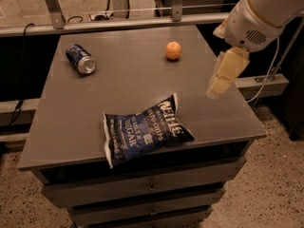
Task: Place pepsi can upright
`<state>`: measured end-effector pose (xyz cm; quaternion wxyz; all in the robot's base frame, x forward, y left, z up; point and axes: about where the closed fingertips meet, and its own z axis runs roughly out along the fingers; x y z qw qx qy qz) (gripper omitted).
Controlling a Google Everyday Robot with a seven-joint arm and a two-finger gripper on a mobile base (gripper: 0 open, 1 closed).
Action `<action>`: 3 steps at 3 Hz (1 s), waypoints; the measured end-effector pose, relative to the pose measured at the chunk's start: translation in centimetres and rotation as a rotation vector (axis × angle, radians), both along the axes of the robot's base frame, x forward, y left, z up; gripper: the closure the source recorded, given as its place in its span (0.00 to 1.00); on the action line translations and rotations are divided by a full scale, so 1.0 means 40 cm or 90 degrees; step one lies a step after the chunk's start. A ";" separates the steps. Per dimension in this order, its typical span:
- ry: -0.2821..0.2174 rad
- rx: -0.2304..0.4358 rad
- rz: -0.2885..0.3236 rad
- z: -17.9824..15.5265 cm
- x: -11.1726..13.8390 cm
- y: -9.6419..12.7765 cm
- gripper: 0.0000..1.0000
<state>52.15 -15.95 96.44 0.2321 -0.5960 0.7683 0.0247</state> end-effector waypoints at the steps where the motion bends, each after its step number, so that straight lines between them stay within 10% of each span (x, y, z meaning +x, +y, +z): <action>1: -0.018 0.062 0.010 -0.016 0.136 0.137 0.00; 2: -0.022 0.118 0.018 -0.044 0.251 0.283 0.00; 3: -0.022 0.118 0.018 -0.044 0.251 0.284 0.00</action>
Offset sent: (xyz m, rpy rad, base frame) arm 0.1442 0.1669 -0.0235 0.2722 -0.0440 0.0350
